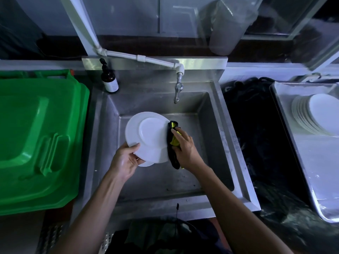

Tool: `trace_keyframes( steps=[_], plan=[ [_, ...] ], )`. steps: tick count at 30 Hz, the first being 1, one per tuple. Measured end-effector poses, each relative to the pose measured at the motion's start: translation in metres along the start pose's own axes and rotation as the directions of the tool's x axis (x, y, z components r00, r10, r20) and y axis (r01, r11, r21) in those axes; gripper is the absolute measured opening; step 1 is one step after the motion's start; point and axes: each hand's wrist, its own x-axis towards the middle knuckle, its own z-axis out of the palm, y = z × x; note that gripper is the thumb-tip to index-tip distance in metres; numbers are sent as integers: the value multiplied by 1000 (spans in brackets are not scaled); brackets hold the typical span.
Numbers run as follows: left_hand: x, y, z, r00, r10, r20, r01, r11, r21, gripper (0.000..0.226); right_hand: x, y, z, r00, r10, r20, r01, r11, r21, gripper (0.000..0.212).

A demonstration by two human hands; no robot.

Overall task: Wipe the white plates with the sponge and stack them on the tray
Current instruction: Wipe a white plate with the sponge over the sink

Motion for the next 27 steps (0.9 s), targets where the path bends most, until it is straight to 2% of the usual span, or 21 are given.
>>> trace_keyframes(
  steps=[8,12,22,27],
  plan=[
    [-6,10,-24,992,-59,108,44,990,134,36,9,-1,-17,994,43,-103,-33,995,97,59],
    [-10,16,-25,987,-96,131,67,976,209,38,16,-5,-24,993,53,-109,-41,993,110,62],
    [-14,35,-7,954,-191,232,60,877,477,35,20,-31,-17,984,-81,-158,75,996,-47,65],
    [-11,27,4,957,-199,212,65,857,511,33,12,-51,-6,960,-179,-214,153,979,-132,65]
  ],
)
